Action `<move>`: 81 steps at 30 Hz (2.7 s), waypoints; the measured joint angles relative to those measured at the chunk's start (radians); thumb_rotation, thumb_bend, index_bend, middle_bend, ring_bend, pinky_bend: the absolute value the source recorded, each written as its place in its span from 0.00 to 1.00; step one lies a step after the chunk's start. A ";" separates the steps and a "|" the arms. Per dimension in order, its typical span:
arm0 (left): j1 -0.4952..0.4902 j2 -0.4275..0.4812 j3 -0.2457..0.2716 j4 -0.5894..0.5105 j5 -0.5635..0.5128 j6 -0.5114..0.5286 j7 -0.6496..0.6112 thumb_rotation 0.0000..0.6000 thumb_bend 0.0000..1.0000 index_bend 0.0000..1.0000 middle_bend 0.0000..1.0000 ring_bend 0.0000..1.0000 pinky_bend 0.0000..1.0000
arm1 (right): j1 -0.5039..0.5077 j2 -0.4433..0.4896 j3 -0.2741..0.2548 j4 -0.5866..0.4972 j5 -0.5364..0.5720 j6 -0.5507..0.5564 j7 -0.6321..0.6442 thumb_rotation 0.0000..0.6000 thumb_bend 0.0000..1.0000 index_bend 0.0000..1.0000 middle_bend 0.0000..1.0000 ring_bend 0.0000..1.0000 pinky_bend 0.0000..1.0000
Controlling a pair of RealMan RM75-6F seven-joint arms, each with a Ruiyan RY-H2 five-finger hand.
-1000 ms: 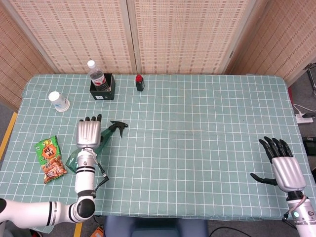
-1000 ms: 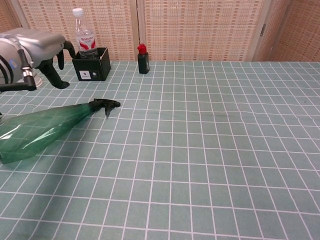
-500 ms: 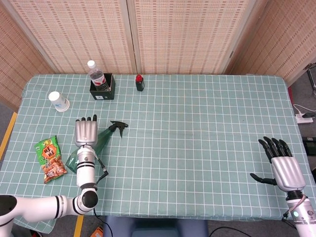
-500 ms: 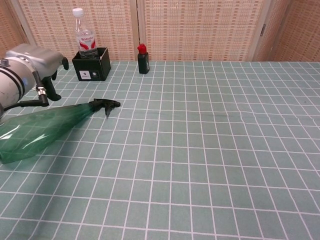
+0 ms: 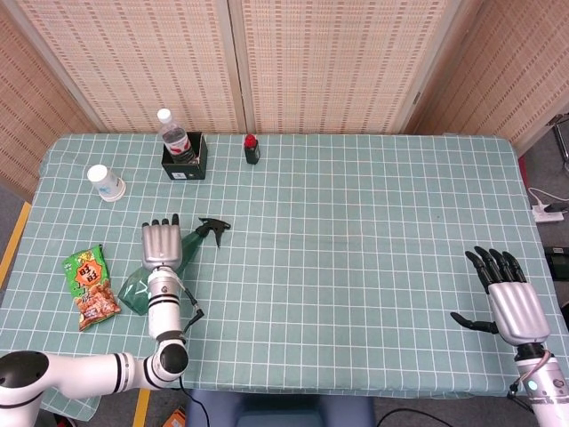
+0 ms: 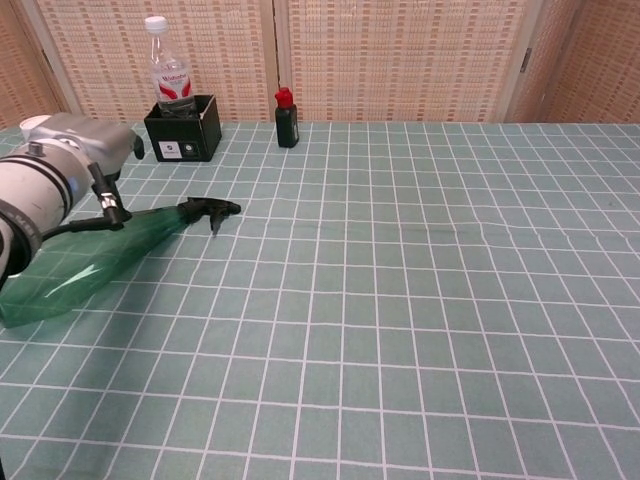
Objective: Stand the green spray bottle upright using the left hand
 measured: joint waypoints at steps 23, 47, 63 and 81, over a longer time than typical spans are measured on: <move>-0.106 -0.133 -0.110 0.091 -0.101 0.092 0.080 1.00 0.23 0.17 0.28 0.25 0.33 | 0.002 0.003 -0.004 0.006 -0.022 0.007 0.018 1.00 0.06 0.11 0.03 0.00 0.00; -0.150 -0.258 -0.283 0.265 -0.248 0.106 0.094 1.00 0.23 0.11 0.22 0.17 0.25 | 0.006 0.001 -0.005 0.017 -0.030 0.005 0.033 1.00 0.06 0.11 0.03 0.00 0.00; -0.165 -0.295 -0.274 0.421 -0.218 0.005 0.081 1.00 0.23 0.11 0.21 0.17 0.23 | 0.006 0.000 -0.004 0.015 -0.024 0.005 0.027 1.00 0.06 0.11 0.03 0.00 0.00; -0.152 -0.323 -0.201 0.571 -0.171 -0.084 0.154 1.00 0.23 0.13 0.21 0.18 0.24 | 0.008 0.001 -0.005 0.015 -0.025 0.002 0.033 1.00 0.06 0.12 0.03 0.00 0.00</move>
